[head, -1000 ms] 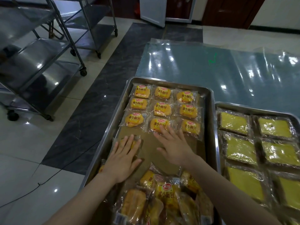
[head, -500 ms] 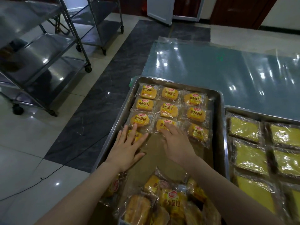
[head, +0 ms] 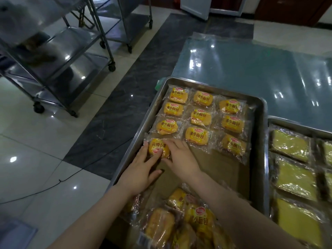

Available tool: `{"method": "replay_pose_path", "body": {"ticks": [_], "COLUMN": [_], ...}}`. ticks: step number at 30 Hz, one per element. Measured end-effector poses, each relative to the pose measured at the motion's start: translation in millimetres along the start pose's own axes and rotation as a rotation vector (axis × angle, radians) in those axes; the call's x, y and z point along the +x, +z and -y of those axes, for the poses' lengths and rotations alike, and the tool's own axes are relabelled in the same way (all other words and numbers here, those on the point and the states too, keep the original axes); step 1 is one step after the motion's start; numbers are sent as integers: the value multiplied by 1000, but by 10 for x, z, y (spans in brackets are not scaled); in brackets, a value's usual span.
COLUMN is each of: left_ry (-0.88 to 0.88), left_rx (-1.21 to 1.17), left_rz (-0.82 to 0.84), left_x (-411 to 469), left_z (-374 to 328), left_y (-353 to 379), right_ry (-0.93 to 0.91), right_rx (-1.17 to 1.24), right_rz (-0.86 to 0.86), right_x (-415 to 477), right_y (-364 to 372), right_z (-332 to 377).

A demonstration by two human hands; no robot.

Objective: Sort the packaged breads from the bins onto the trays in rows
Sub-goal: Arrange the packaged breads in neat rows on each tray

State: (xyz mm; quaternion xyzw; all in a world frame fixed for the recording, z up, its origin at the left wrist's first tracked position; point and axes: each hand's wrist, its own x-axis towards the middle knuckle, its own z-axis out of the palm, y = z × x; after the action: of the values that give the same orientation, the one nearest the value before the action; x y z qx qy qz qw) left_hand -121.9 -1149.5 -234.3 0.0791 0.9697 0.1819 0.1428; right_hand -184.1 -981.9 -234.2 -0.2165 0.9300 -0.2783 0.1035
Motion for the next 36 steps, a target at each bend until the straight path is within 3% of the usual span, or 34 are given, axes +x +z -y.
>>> {"method": "replay_pose_path", "body": {"ticks": [7,10,15,18,22,27,30,34,36], "left_ry": [78,150,135,170,166,168,168,109,90], "left_rx": [17,77,86,157,59,45,150,229,246], "left_rz": [135,62,-52,-107,-4,-186,-196,29,66], "left_x": [-75,-132,-173,-171,-220,-256,-152,42,124], "left_z": [29,24,-20,-126,-272,-261,-243,-221,-217], "left_y": [-88,-123,-112,-90,-65,-84,-83,32,70], "right_ry": [-28,-34,172,193,140,40,109,173,200], "right_rx": [-68,-55,18,74,136,208,247,75,-2], "right_rz": [39,62,-142,-47,-11,156,85,-85,-200], "right_x": [-128,-183,-312,-358,-320,-205,-170,-105,-68], "right_y": [-69,-178,-257,-206,-116,-104,-179,-357,-437], "right_z": [-118,-163,-171,-83,62,165,62,-231,-358]}}
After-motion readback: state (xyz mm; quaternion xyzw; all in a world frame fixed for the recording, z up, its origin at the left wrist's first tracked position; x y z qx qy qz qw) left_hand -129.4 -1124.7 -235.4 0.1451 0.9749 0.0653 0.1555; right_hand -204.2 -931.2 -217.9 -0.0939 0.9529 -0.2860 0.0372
